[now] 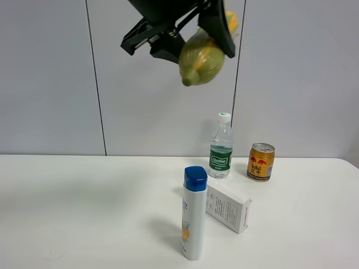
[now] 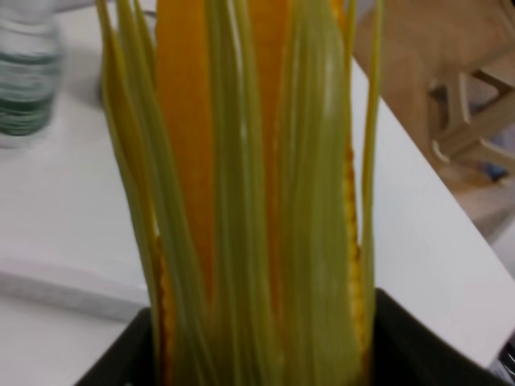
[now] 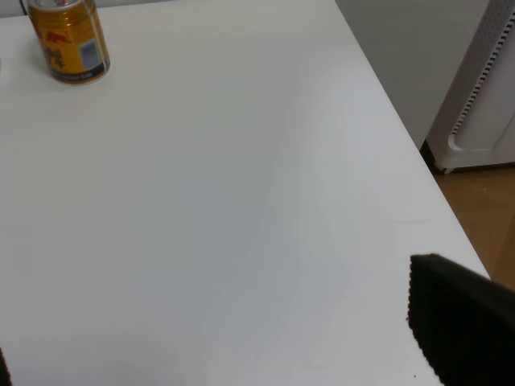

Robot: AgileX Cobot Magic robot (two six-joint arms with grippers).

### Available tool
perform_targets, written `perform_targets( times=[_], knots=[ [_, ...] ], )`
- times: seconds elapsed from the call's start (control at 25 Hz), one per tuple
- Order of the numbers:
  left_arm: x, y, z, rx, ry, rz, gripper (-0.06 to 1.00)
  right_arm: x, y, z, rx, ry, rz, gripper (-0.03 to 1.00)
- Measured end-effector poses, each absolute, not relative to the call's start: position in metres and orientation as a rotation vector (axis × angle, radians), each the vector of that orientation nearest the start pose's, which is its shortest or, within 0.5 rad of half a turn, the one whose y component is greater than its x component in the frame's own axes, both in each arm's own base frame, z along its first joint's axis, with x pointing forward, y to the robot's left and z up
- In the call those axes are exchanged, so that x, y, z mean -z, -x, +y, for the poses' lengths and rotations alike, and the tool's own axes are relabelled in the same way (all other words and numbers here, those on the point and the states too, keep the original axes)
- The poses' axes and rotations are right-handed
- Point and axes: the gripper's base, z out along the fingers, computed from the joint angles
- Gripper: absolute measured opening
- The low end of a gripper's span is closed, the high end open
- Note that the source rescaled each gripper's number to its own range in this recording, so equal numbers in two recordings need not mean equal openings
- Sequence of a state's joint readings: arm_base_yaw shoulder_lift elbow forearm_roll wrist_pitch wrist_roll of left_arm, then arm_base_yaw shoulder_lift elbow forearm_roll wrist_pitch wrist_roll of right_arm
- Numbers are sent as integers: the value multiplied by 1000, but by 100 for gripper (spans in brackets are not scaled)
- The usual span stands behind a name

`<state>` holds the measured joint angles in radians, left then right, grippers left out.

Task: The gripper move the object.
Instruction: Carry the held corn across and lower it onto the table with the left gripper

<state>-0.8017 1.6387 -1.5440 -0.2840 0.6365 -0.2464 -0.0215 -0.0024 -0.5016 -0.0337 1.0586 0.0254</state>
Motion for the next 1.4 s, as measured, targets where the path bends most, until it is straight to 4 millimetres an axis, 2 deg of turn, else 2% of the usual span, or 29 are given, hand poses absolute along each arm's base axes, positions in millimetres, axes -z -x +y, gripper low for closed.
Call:
perform_targets(
  times=[0.32,0.44,0.56,0.76,1.0,1.12,1.24,1.4],
  knots=[
    [-367,-215,-331,901,-761,2106,3,-278,5,-3,38,-49,2037,100],
    [-365,-206,-346,923,-803,2035,3,-278,5,-3,38,-49,2037,100],
    [-361,-202,-361,993,-753,1994,3,-278,5,-3,38,-49,2037,100],
    [-339,-213,-381,1070,-620,2005,3,-278,5,-3,38,-49,2037,100],
    [-287,-228,-402,1058,-539,2108,3,-278,5,-3,38,-49,2037,100],
    [-268,-231,-408,1040,-531,2142,3,-278,5,-3,38,-49,2037,100],
    [-259,-233,-411,1030,-529,2158,3,-278,5,-3,38,-49,2037,100],
    [-258,-237,-414,1028,-523,2120,3,-278,5,-3,38,-49,2037,100]
  ],
)
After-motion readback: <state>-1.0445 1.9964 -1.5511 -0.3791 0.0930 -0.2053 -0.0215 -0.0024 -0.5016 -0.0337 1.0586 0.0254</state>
